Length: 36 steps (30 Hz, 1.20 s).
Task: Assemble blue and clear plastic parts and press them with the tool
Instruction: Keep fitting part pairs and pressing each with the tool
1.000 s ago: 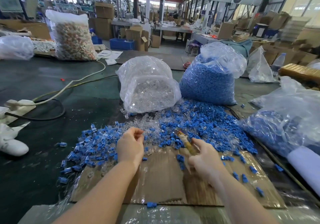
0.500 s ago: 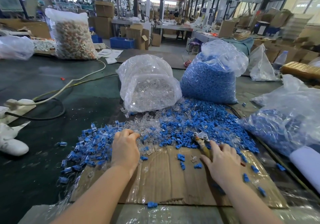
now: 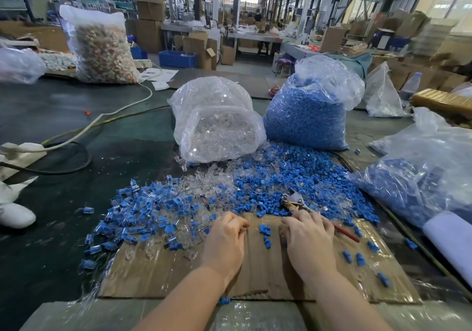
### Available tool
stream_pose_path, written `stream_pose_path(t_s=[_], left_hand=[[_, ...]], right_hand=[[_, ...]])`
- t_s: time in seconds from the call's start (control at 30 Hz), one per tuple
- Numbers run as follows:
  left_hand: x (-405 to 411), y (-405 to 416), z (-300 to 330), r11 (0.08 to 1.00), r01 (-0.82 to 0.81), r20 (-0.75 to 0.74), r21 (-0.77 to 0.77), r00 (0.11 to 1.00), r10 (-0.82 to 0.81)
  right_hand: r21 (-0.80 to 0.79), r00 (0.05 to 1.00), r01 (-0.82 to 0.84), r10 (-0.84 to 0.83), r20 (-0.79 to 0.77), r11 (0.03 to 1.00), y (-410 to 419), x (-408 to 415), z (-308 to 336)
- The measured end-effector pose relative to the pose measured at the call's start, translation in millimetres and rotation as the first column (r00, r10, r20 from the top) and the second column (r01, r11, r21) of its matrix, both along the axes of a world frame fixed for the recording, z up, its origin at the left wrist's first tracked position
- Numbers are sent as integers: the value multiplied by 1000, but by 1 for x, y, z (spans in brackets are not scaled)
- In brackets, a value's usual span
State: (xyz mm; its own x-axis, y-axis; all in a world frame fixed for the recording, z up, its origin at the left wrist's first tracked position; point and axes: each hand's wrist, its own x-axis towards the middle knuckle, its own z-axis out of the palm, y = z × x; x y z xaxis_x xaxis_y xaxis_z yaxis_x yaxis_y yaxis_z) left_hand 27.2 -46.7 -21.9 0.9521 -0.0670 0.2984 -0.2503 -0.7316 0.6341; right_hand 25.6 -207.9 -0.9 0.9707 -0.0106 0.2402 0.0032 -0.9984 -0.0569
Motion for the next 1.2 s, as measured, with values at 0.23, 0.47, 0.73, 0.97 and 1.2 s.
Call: stream_pose_path(t_s=[0.23, 0.47, 0.73, 0.97, 1.2], left_hand=[[0, 0, -7, 999, -5, 13, 39, 1000, 4], [0, 1, -10, 997, -41, 66, 64, 997, 37], [-3, 2, -3, 998, -17, 80, -56, 997, 22], [-10, 6, 9, 945, -36, -28, -324, 999, 28], [-3, 7, 7, 968, -96, -8, -232, 995, 97]], right_hand=[[106, 1000, 6, -4, -17, 994, 7, 7, -2], [271, 996, -87, 80, 37, 959, 24, 10, -9], [354, 974, -215, 173, 145, 910, 35, 7, -5], [424, 946, -325, 297, 133, 845, 47, 3, 1], [388, 980, -193, 154, 129, 901, 34, 7, -2]])
